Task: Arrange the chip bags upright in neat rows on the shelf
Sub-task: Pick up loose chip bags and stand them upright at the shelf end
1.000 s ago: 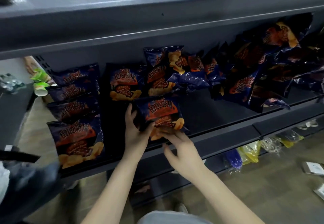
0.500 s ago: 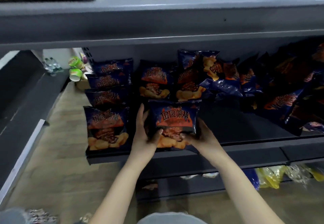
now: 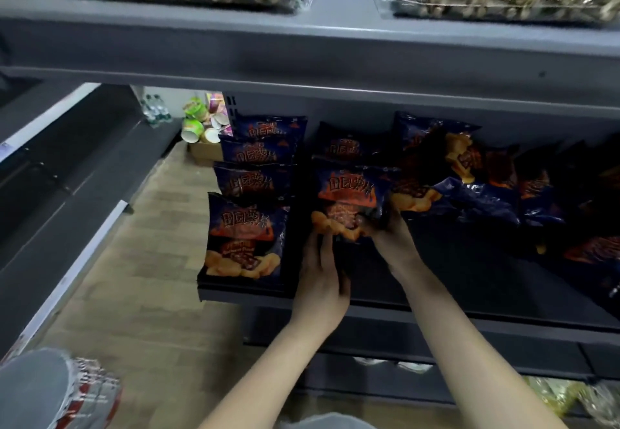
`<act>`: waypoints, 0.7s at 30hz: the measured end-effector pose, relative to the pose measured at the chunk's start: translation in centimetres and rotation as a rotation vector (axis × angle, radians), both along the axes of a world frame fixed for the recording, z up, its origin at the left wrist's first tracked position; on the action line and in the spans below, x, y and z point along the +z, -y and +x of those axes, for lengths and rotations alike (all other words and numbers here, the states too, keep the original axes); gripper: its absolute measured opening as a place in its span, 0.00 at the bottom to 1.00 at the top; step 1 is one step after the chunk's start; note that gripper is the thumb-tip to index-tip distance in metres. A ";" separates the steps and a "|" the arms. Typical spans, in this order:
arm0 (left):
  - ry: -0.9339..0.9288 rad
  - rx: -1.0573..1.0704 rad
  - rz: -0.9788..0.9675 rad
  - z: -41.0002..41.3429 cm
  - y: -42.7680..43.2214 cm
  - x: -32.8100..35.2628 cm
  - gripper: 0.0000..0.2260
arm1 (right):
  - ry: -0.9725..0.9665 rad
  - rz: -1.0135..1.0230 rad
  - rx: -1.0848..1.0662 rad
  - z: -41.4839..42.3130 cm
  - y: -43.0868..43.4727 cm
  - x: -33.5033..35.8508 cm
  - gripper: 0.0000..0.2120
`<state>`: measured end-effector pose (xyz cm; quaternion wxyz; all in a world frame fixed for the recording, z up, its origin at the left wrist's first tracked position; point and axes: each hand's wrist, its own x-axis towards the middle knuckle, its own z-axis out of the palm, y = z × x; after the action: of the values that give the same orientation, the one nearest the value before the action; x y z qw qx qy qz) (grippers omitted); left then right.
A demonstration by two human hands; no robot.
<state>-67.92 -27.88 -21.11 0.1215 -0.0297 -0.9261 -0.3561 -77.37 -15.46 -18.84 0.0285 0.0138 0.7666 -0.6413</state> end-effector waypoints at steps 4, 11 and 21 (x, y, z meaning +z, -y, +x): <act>-0.067 -0.020 -0.060 0.1 0.3 -0.6 0.30 | -0.001 0.004 0.013 -1.8 1.0 -0.3 0.20; -0.084 -0.046 -0.086 0.1 0.5 -1.0 0.26 | 0.037 0.115 0.007 -3.4 1.7 -0.1 0.25; -0.091 -0.050 -0.075 0.0 0.5 -0.9 0.23 | -0.076 0.244 -0.106 -4.3 2.1 0.4 0.29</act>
<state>-67.91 -28.40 -22.00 0.1533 -0.0736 -0.9312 -0.3223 -81.67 -17.55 -18.45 -0.0362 0.0333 0.8378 -0.5438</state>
